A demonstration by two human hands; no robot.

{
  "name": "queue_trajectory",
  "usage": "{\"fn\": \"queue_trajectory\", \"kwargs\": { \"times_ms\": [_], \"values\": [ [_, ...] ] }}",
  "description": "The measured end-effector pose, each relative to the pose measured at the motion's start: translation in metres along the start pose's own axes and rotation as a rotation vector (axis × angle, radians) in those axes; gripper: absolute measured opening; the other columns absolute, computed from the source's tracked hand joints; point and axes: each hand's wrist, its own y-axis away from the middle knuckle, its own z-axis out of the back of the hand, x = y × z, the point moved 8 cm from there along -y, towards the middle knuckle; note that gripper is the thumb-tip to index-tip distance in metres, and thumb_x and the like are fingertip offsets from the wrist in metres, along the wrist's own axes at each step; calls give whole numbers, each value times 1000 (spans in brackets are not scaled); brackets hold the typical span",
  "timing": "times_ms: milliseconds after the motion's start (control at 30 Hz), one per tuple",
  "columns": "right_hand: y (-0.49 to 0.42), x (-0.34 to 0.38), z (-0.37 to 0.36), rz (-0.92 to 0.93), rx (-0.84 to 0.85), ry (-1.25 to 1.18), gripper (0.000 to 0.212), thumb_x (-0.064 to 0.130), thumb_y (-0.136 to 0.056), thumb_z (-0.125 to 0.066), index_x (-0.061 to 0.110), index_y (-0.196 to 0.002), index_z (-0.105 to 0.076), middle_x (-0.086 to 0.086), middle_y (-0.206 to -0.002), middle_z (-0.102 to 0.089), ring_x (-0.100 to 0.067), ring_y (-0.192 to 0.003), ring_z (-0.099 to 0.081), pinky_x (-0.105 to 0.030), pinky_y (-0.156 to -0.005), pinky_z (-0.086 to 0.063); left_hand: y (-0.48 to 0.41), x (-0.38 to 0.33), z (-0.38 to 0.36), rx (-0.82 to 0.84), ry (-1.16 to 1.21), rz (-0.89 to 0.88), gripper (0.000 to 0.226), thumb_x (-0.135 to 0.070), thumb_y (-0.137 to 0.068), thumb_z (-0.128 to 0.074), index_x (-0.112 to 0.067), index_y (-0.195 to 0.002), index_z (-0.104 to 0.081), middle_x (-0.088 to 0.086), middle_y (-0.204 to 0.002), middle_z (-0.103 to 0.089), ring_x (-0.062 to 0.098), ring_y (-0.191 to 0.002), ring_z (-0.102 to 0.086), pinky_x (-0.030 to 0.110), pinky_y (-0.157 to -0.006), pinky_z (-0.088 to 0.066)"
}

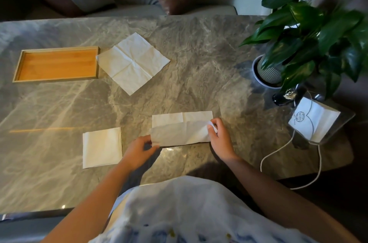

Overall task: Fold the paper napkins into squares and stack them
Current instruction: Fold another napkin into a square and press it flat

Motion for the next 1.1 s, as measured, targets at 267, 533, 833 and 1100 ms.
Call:
{"fn": "queue_trajectory", "kwargs": {
  "times_ms": [267,533,833,1100],
  "values": [
    [-9,-4,-2,-48,24,-32,16,28,-96,-50,23,-111,-46,0,-109,-61,-20,-100,-62,-53,-87,-54,-8,6,12,-125,110,40,12,-20,-93,-52,-28,-102,-56,-10,-91,-66,11,-85,-62,26,-72,-44],
    [-9,-11,-9,-96,56,2,44,4,-82,-61,24,-116,-40,-7,-94,-67,-27,-82,-67,-53,-78,-56,-10,20,18,-198,125,119,4,-20,-93,-52,-24,-93,-54,-5,-81,-64,15,-77,-62,30,-67,-47],
    [-8,-7,-1,-44,-17,117,38,0,-88,-54,10,-124,-46,-12,-100,-64,-28,-84,-62,-49,-79,-54,-7,27,13,-187,89,218,17,-12,-85,-60,-24,-94,-52,4,-80,-65,21,-75,-62,30,-67,-48],
    [-4,-9,0,-10,-11,169,34,8,-89,-59,16,-121,-50,-8,-105,-62,-23,-82,-61,-46,-76,-54,-8,26,14,-204,62,234,22,-13,-84,-63,-23,-100,-51,0,-78,-64,16,-72,-62,26,-63,-47]
  ]
}}
